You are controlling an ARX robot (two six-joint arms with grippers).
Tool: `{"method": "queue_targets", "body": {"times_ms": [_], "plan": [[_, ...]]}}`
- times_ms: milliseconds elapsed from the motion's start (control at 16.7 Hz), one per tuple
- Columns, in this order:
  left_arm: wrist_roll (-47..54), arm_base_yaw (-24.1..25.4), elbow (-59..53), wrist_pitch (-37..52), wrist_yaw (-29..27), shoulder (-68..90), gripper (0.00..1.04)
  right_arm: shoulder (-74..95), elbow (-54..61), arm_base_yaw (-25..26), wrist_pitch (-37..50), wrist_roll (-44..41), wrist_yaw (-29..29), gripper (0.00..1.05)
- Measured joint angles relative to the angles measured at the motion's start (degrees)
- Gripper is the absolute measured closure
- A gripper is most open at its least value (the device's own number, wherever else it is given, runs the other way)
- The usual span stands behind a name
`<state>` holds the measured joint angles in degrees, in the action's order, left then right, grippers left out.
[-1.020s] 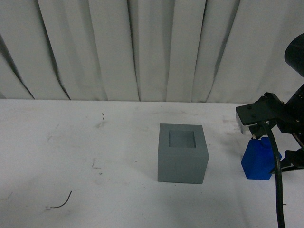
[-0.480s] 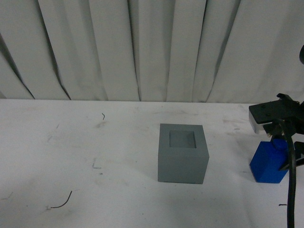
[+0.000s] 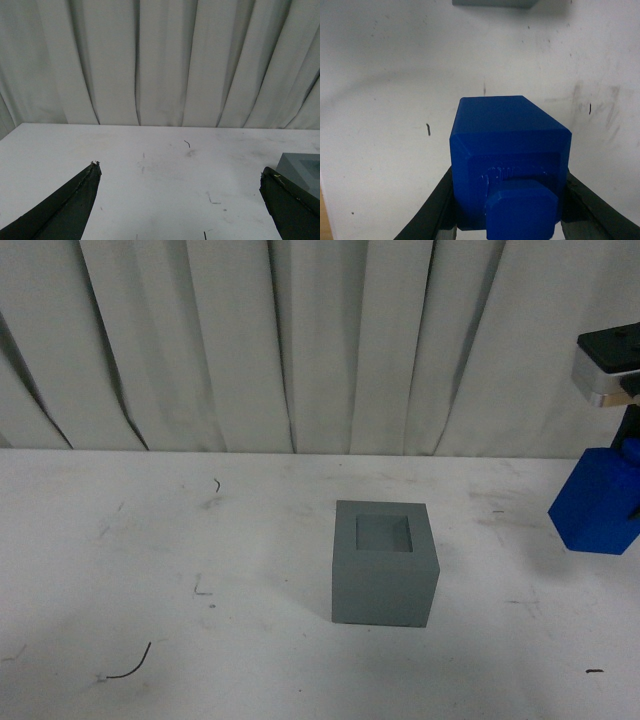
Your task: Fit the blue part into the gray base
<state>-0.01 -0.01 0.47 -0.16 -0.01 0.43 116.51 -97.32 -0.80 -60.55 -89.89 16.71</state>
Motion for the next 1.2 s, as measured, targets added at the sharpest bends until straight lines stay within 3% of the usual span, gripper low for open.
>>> {"method": "queue_targets", "body": {"times_ms": [600, 1200], "plan": [[0.00, 0.00, 0.00, 0.00, 0.00, 0.00, 0.07, 6.86, -8.94, -14.67, -2.69, 9.94, 1.16, 0.58], [0.02, 0.00, 0.00, 0.00, 0.00, 0.00, 0.07, 13.68, -20.35, -18.45, -5.40, 14.14, -2.10, 0.58]]}}
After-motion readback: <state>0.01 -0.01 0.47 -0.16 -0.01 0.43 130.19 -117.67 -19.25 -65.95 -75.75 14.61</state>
